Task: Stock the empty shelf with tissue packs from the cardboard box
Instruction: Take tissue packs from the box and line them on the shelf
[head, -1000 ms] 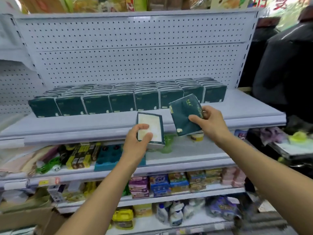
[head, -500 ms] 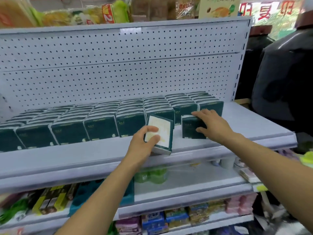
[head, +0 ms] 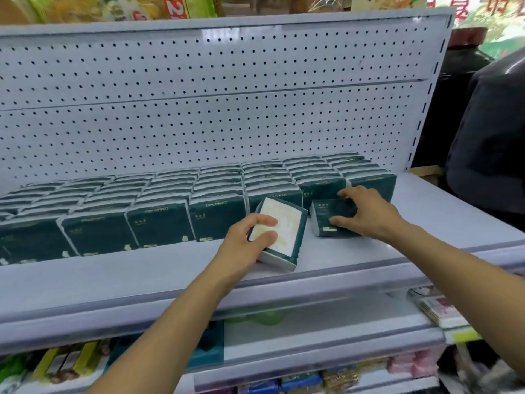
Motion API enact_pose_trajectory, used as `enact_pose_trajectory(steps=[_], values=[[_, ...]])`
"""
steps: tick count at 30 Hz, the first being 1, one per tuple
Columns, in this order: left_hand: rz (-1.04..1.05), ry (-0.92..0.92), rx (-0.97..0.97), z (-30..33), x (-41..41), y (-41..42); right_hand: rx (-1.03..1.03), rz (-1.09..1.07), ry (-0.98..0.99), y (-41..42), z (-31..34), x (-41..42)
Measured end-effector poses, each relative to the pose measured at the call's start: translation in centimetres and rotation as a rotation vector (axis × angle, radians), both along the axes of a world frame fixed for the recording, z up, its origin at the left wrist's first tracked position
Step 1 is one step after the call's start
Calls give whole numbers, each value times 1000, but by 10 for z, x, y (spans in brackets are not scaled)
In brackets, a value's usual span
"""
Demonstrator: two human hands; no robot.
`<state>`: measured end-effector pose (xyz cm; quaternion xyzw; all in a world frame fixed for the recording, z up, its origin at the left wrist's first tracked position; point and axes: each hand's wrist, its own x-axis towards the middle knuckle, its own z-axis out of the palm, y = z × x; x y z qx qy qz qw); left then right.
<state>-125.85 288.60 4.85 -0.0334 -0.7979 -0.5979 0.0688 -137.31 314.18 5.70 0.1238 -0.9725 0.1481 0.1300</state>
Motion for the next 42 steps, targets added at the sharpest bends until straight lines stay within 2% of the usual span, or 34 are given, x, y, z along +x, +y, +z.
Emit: enact_pose_trajectory(steps=[5,9,11,19,24,35,38,42], values=[[-21,-6,14,2,-5,6,-3,57,-221,4,14,-3],[-33,-6,9,1,-3,8,92,49,-313,9,21,1],[-31,-9,8,1,-2,6,116,66,-271,11,22,6],[-21,4,5,2,3,0,-62,158,53,15,0,28],[-11,-1,4,3,2,-1,6,174,300,9,-11,20],[-19,-48,71,6,-6,-6,144,329,447,-1,-25,-37],[-40,-54,127,8,-5,-5,152,342,443,-3,-25,-44],[-41,-45,162,10,-4,-6,122,323,547,-6,-23,-33]])
